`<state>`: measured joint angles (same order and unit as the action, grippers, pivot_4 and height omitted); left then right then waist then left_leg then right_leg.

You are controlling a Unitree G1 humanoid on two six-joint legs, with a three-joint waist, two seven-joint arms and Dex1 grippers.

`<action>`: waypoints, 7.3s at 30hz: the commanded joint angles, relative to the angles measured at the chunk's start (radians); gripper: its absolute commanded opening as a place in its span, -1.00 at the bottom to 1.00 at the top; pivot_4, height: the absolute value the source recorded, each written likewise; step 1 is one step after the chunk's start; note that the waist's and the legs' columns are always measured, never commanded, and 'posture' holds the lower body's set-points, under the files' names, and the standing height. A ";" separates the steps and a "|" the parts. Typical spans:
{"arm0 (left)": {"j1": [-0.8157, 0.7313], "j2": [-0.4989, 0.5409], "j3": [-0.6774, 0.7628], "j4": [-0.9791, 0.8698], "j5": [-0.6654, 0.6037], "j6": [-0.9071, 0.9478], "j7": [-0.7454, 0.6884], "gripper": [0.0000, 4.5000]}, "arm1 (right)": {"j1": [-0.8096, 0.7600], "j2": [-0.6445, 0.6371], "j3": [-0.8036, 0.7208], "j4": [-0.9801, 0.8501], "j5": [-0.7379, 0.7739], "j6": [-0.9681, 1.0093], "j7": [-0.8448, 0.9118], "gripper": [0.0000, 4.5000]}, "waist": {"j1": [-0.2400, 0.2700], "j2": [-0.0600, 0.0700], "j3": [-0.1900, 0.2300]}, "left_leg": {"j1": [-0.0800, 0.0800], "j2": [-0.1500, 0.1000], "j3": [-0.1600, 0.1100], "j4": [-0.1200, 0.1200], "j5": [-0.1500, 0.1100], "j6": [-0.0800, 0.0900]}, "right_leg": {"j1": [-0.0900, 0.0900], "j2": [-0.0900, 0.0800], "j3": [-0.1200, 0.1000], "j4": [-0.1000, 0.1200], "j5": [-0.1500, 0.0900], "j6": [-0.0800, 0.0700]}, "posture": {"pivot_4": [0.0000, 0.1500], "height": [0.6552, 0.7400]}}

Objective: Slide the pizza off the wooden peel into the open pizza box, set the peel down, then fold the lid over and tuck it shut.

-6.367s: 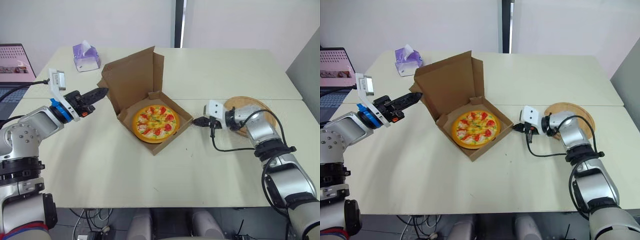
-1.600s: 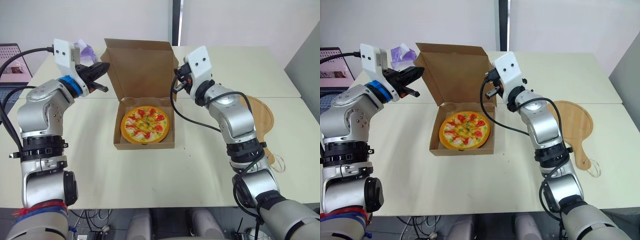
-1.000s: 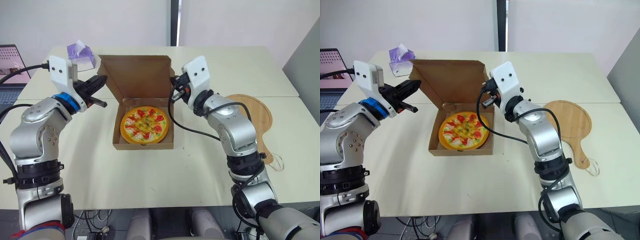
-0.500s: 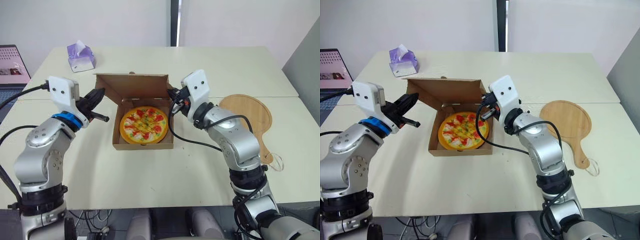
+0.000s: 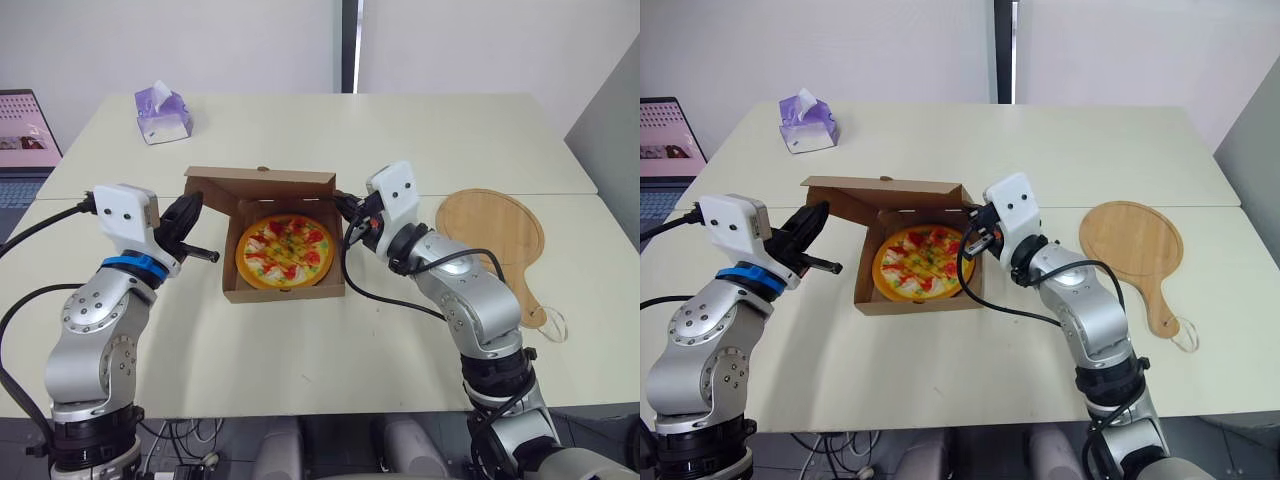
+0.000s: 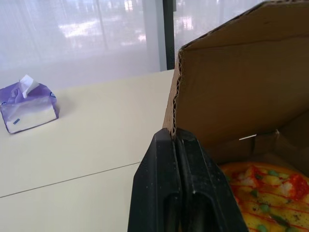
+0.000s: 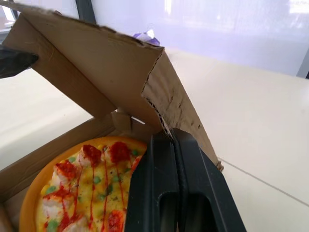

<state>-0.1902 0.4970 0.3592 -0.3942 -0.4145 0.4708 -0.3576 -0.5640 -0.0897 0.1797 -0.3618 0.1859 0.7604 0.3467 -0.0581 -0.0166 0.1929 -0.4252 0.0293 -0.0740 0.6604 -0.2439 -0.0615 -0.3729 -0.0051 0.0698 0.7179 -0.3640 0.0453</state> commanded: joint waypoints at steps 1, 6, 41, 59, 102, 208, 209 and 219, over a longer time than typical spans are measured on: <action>0.007 -0.007 0.008 -0.039 0.013 -0.039 0.016 -1.00 | -0.002 0.003 -0.001 -0.031 0.035 -0.013 0.019 -0.99 | 0.000 0.000 0.000 | 0.000 0.000 0.000 0.000 0.000 0.000 | 0.000 0.000 0.000 0.000 0.000 0.000 | 1.00 1.00; 0.028 -0.028 0.006 -0.030 0.021 -0.065 0.032 -1.00 | -0.004 -0.011 -0.009 -0.034 0.060 -0.019 0.039 -0.99 | 0.000 0.000 0.000 | 0.000 0.000 0.000 0.000 0.000 0.000 | 0.000 0.000 0.000 0.000 0.000 0.000 | 1.00 1.00; 0.153 -0.080 -0.008 0.039 0.037 -0.193 0.021 -1.00 | -0.421 -0.160 -0.140 0.728 0.193 -0.367 0.498 -0.98 | 0.003 0.000 0.000 | 0.006 0.001 0.002 -0.001 0.000 0.001 | 0.005 0.002 0.001 -0.002 0.002 -0.004 | 1.00 1.00; 0.136 -0.065 -0.044 0.049 0.053 -0.189 -0.019 -1.00 | -0.354 -0.136 -0.069 0.707 0.168 -0.302 0.610 -0.98 | 0.007 0.000 0.000 | 0.006 0.000 0.002 -0.001 0.000 0.001 | 0.005 -0.001 0.000 -0.001 0.002 -0.004 | 1.00 1.00; 0.105 0.344 0.236 0.078 -0.349 0.183 -0.302 -1.00 | -0.270 -0.100 -0.033 0.636 0.142 -0.291 0.604 -1.00 | 0.003 0.000 0.000 | 0.006 0.000 0.001 -0.002 0.000 0.001 | 0.004 0.000 -0.001 -0.002 0.002 -0.004 | 1.00 1.00; -0.113 0.309 -0.197 0.366 -0.008 0.060 -0.563 -1.00 | -0.158 -0.282 0.175 0.460 -0.159 -0.658 0.650 0.99 | 0.002 0.000 0.000 | 0.006 0.000 0.002 -0.002 0.001 0.000 | 0.004 0.001 -0.001 -0.001 0.002 -0.004 | 1.00 1.00; -0.116 0.308 -0.199 0.368 -0.008 0.060 -0.563 -1.00 | -0.160 -0.277 0.172 0.468 -0.161 -0.661 0.646 0.99 | 0.002 0.000 0.000 | 0.006 0.000 0.002 -0.002 0.001 0.000 | 0.004 0.001 -0.001 -0.001 0.002 -0.004 | 1.00 1.00; -0.127 0.305 -0.195 0.377 -0.013 0.060 -0.569 -1.00 | -0.165 -0.231 0.156 0.533 -0.167 -0.708 0.586 0.99 | 0.002 0.000 0.000 | 0.006 0.000 0.002 -0.001 0.001 0.000 | 0.004 0.001 -0.001 0.000 0.002 -0.004 | 1.00 1.00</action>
<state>-0.3111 0.7997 0.1612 -0.0195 -0.4252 0.5353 -0.9165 -0.7010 -0.3308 0.3718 0.1809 0.0210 0.0724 0.9640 -0.0565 -0.0164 0.1931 -0.4190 0.0295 -0.0721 0.6591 -0.2431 -0.0611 -0.3691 -0.0039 0.0687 0.7178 -0.3616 0.0414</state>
